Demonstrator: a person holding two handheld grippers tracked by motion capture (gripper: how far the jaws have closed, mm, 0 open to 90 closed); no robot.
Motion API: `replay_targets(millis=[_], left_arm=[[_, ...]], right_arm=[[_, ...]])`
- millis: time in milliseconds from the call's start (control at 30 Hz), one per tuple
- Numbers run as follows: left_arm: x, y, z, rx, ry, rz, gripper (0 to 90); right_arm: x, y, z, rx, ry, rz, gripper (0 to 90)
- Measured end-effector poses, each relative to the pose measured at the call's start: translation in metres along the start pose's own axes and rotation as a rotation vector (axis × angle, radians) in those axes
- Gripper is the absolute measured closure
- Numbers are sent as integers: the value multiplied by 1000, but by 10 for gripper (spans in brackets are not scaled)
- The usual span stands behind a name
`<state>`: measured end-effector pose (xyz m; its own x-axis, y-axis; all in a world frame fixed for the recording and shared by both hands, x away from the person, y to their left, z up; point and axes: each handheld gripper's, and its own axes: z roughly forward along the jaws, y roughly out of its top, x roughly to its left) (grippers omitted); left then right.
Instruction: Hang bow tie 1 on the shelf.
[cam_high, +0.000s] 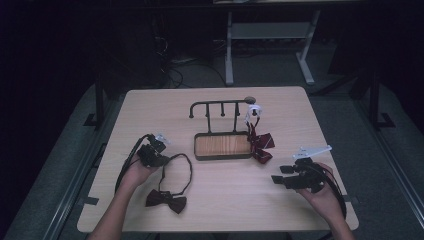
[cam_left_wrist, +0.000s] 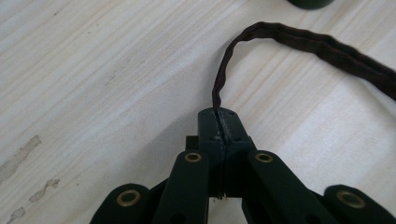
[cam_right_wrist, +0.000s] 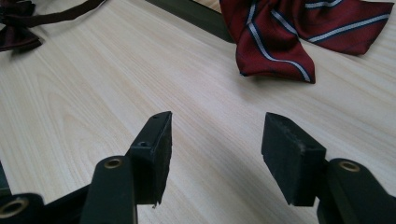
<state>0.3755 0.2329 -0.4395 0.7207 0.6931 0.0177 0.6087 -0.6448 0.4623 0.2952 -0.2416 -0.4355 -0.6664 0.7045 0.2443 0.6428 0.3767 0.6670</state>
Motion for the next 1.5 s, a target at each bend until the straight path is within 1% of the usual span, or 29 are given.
replay_targets(millis=[67, 100, 133, 167, 267, 300, 367, 467, 500, 533, 600, 700, 800, 833, 900, 1000, 1033, 1100, 1200, 1267, 1300, 1367, 1433, 1467, 1500], left_arm=[[0, -1, -4, -9, -11, -2, 896], [1, -1, -7, -8, -14, 8, 896], [0, -1, -9, -14, -21, 2, 896], [0, -1, -12, -16, -23, 13, 896], [-3, 1, -22, -50, -33, 8, 896], [-5, 3, -25, -54, -35, 22, 896], [-8, 6, -30, -59, -37, 40, 896], [-12, 9, -35, -61, -45, 50, 896], [-13, 10, -37, -56, -43, 62, 896], [-14, 11, -39, -65, -45, 66, 896], [-17, 13, -42, -67, -53, 77, 896], [-19, 15, -46, -65, -54, 97, 896], [-22, 16, -50, -64, -66, 102, 896], [-22, 16, -51, -63, -66, 111, 896], [-23, 16, -53, -62, -76, 111, 896], [-23, 16, -58, -64, -81, 117, 896], [-24, 16, -59, -68, -85, 116, 896], [-24, 17, -62, -67, -92, 125, 896], [-25, 19, -67, -63, -96, 133, 896], [-26, 20, -70, -54, -108, 140, 896], [-27, 21, -71, -52, -104, 144, 896], [-28, 23, -74, -46, -110, 157, 896], [-30, 24, -75, -46, -113, 160, 896], [-30, 25, -77, -39, -118, 170, 896], [-31, 26, -78, -40, -120, 170, 896]], right_arm=[[0, 0, 0, 4, 7, 4, 428], [0, 0, 1, 5, 7, 3, 427], [-1, 0, 1, 5, 6, 6, 428], [-1, -1, 2, 7, 9, 8, 427], [-2, -2, 2, 16, 10, 20, 427], [-3, -2, 2, 14, 13, 16, 427], [-4, -3, 1, 11, 12, 28, 427], [-6, -3, -1, 5, 16, 34, 427], [-6, -4, -1, 6, 16, 36, 427], [-6, -4, -1, 5, 17, 42, 427], [-7, -5, -1, 8, 17, 41, 427], [-7, -5, 0, 11, 18, 48, 427], [-7, -6, 0, 6, 15, 40, 427], [-8, -6, -1, 4, 15, 37, 427], [-7, -6, -1, 6, 13, 49, 428], [-9, -7, -2, 2, 10, 41, 427], [-9, -7, -2, 2, 9, 48, 428], [-10, -8, -3, -1, 8, 45, 427], [-11, -8, -3, -4, 7, 50, 427], [-12, -9, -3, -5, 9, 47, 427], [-12, -9, -3, -5, 9, 45, 427], [-12, -9, -3, -7, 11, 42, 427], [-13, -10, -3, -9, 11, 41, 427], [-13, -10, -3, -8, 12, 49, 427], [-14, -10, -3, -8, 9, 45, 427]])
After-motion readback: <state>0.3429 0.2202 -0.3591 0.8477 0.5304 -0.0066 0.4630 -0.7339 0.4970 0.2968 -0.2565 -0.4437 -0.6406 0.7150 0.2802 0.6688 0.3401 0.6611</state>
